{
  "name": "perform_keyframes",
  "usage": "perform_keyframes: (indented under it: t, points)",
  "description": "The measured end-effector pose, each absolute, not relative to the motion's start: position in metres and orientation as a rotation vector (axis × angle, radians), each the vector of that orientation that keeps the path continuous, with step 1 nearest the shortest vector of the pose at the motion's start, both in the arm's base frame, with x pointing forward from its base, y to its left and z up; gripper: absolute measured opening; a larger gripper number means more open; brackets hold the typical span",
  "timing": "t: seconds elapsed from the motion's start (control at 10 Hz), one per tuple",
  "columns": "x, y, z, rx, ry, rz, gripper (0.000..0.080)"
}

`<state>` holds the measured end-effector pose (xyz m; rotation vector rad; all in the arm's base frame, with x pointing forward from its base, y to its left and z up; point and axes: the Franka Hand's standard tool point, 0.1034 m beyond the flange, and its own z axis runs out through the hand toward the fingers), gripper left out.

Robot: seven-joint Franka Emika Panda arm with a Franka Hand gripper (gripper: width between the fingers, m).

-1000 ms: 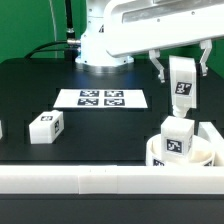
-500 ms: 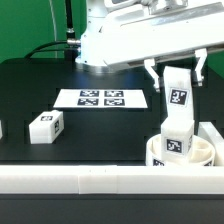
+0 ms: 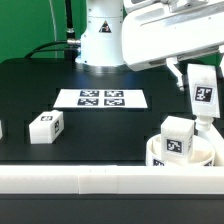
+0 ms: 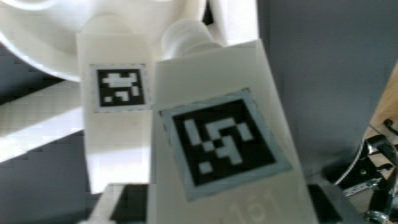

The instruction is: Assemble stool

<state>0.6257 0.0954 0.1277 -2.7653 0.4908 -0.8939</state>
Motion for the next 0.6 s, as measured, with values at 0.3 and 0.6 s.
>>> perform_keyframes:
  t: [0.3,0.6]
  points:
    - [0.621,0.098,0.121,-2.771,0.487,-0.893,0.0327]
    - [0.616,0.100,0.108,-2.784,0.484,-0.866,0.0327]
